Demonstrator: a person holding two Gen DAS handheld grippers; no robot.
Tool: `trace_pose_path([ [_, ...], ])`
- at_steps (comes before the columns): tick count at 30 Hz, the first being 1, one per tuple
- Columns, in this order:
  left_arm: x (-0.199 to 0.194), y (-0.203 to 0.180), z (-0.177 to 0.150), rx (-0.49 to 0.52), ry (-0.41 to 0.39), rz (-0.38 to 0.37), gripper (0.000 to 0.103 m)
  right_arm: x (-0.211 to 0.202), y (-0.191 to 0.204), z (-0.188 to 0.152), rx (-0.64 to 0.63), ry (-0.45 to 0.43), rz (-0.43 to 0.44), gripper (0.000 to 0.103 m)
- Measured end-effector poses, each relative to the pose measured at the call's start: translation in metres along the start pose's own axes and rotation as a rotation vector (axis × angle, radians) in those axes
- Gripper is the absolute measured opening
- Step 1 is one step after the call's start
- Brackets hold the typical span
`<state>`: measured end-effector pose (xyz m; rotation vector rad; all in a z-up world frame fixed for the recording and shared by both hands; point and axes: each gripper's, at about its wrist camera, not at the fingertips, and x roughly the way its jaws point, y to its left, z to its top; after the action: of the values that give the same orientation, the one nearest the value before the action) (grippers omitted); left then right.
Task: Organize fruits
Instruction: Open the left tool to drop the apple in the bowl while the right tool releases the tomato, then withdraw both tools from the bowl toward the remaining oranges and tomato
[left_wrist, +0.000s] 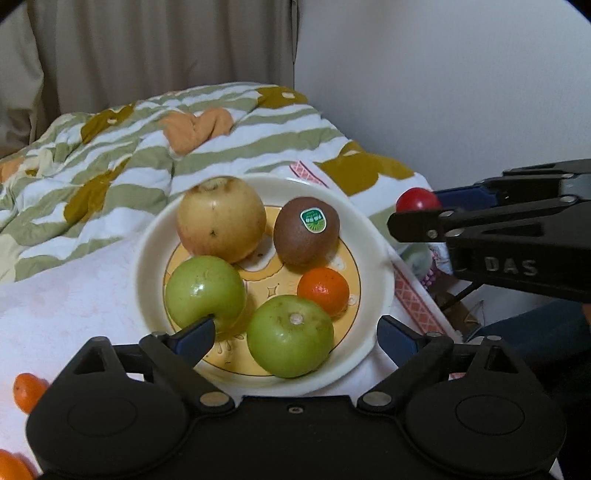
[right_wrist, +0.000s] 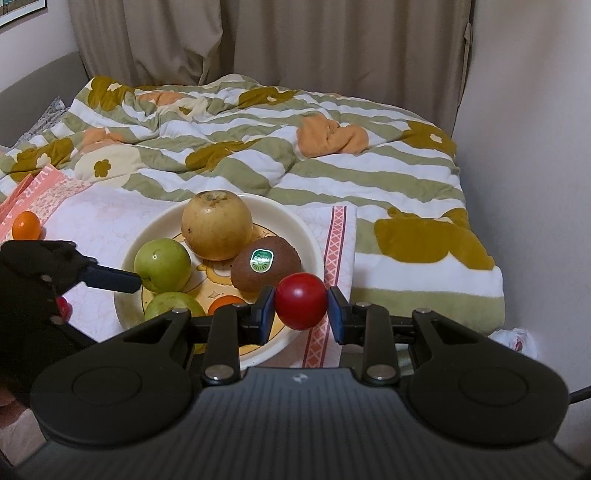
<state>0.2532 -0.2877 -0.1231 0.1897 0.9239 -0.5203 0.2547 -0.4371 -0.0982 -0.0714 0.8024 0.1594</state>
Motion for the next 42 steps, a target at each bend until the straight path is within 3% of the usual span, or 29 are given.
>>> trace_pose_path([
  [4,-0.018,-0.003,-0.004,0.015,-0.021,0.030,0.097,-0.002,0.002,0.000,-0.010,-0.006,0.007,0.046],
  [12,-0.052,0.013,-0.010,-0.049,-0.071,0.100,0.099,0.007,0.008,0.001,-0.036,0.001,0.036,0.046],
  [27,-0.084,0.036,-0.031,-0.120,-0.110,0.247,0.100,0.047,0.018,-0.007,-0.044,0.017,0.078,0.047],
  [29,-0.086,0.036,-0.033,-0.115,-0.107,0.265,0.100,0.044,0.019,-0.009,-0.048,0.000,0.079,0.056],
  [30,-0.086,0.035,-0.035,-0.114,-0.106,0.269,0.100,0.043,0.020,-0.009,-0.049,-0.006,0.078,0.066],
  [31,-0.087,0.035,-0.036,-0.115,-0.107,0.271,0.100,0.041,0.021,-0.010,-0.049,-0.013,0.072,0.086],
  [33,-0.090,0.034,-0.039,-0.119,-0.109,0.270,0.100,0.033,0.022,-0.012,-0.049,-0.042,0.051,0.103],
  [35,-0.094,0.032,-0.042,-0.121,-0.115,0.263,0.100,0.022,0.022,-0.015,-0.055,-0.085,0.041,0.103],
  [42,-0.115,0.022,-0.052,-0.161,-0.161,0.262,0.100,-0.003,0.022,-0.018,-0.055,-0.077,0.025,0.103],
])
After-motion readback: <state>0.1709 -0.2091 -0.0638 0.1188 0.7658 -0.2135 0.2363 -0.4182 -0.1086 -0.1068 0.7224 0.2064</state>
